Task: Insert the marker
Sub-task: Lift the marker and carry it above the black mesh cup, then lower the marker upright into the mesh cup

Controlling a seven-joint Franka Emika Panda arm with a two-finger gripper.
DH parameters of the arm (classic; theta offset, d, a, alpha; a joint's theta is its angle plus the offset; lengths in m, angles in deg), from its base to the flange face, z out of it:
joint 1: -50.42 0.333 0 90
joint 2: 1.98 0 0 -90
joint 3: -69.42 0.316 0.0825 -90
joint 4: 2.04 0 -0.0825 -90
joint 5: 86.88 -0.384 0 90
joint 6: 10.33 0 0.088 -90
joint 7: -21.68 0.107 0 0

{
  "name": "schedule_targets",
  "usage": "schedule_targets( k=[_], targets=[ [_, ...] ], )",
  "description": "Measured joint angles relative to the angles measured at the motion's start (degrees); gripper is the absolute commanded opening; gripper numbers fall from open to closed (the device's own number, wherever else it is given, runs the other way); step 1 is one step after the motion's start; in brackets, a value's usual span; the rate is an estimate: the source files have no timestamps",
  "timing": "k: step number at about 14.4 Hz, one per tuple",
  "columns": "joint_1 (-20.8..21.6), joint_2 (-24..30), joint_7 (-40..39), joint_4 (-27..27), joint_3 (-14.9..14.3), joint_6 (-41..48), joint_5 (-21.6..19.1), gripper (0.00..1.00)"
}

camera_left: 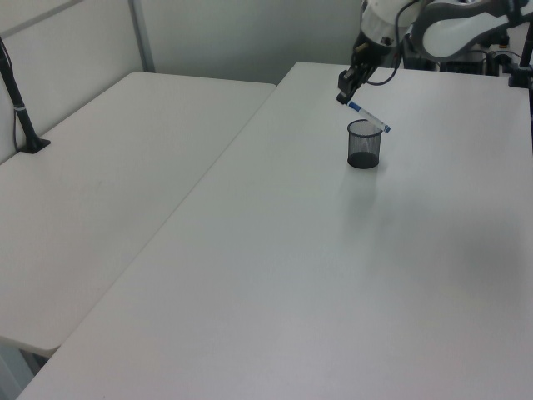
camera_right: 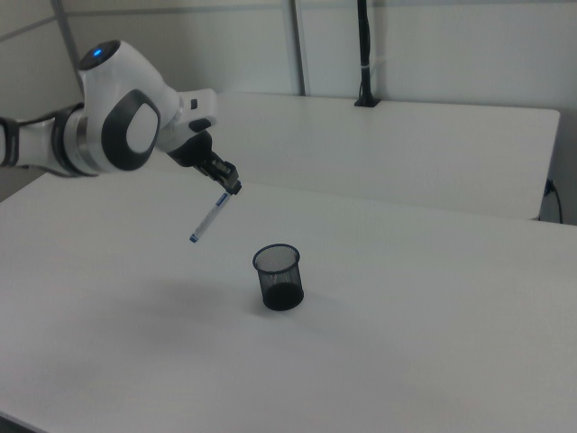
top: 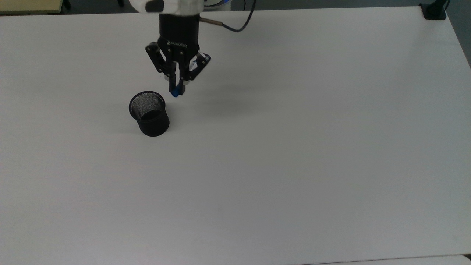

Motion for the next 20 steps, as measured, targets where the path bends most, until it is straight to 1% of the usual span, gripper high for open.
schedule_targets(
  k=[2,3,4,6,7,8,9,11,13,16,20],
  targets=[
    [-2.58,4.60,0.00,10.08,-0.01,-14.92,3.00,0.00],
    [-4.07,5.68,0.01,13.38,-0.03,-20.74,4.25,0.00],
    [-6.38,6.14,0.01,15.47,-0.05,-26.41,6.91,0.00],
    [-11.21,6.06,-0.09,17.96,-0.10,-37.05,14.92,0.00],
    [-15.04,5.64,-0.09,20.03,-0.25,-44.83,19.73,0.00],
    [-17.69,4.84,-0.24,21.20,-0.36,-48.57,22.77,0.00],
    [-18.92,3.66,-0.93,21.41,-0.41,-50.80,24.26,0.00],
    [-19.49,1.56,-3.27,21.30,-0.44,-52.89,24.57,0.00],
    [-19.46,-0.70,-4.75,20.03,-0.43,-53.50,24.58,0.00],
    [-19.27,-2.84,-4.85,15.19,-0.34,-53.50,24.58,0.00],
    [-16.11,-7.05,-4.11,11.72,-0.24,-53.50,24.40,0.00]
  ],
)
